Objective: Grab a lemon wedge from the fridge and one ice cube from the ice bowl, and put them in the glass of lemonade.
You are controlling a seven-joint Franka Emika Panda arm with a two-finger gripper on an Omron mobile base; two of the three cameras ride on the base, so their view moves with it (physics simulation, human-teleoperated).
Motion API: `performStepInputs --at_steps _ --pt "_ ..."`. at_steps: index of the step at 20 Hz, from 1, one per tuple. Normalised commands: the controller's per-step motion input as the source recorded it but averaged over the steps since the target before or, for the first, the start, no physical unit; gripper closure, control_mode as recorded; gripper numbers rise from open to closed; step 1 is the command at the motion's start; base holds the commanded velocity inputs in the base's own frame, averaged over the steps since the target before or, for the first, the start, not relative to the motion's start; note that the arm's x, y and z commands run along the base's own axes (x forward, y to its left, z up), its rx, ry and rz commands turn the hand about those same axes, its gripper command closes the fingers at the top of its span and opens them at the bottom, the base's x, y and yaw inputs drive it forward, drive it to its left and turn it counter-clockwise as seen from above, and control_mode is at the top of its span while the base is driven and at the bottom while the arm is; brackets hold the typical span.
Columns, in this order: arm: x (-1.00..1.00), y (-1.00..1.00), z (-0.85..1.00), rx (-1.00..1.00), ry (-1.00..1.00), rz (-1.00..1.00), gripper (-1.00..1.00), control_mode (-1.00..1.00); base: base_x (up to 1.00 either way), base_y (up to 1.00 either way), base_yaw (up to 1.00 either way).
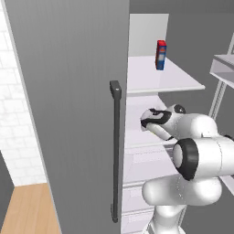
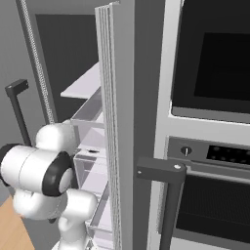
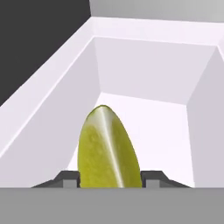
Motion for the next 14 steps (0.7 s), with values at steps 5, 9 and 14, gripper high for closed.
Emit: performStepInputs --at_steps 5,9,14 --pt "-0.48 0.0 0.96 0.0 0.1 -0.01 1.0 -1.0 0.0 0.0 0.0" --pt "-0.48 0.0 1.0 0.0 0.17 0.0 1.0 -1.0 0.0 0.0 0.0" --pt "-0.87 0.0 0.92 0.0 0.16 -0.01 1.0 -1.0 0.0 0.0 0.0"
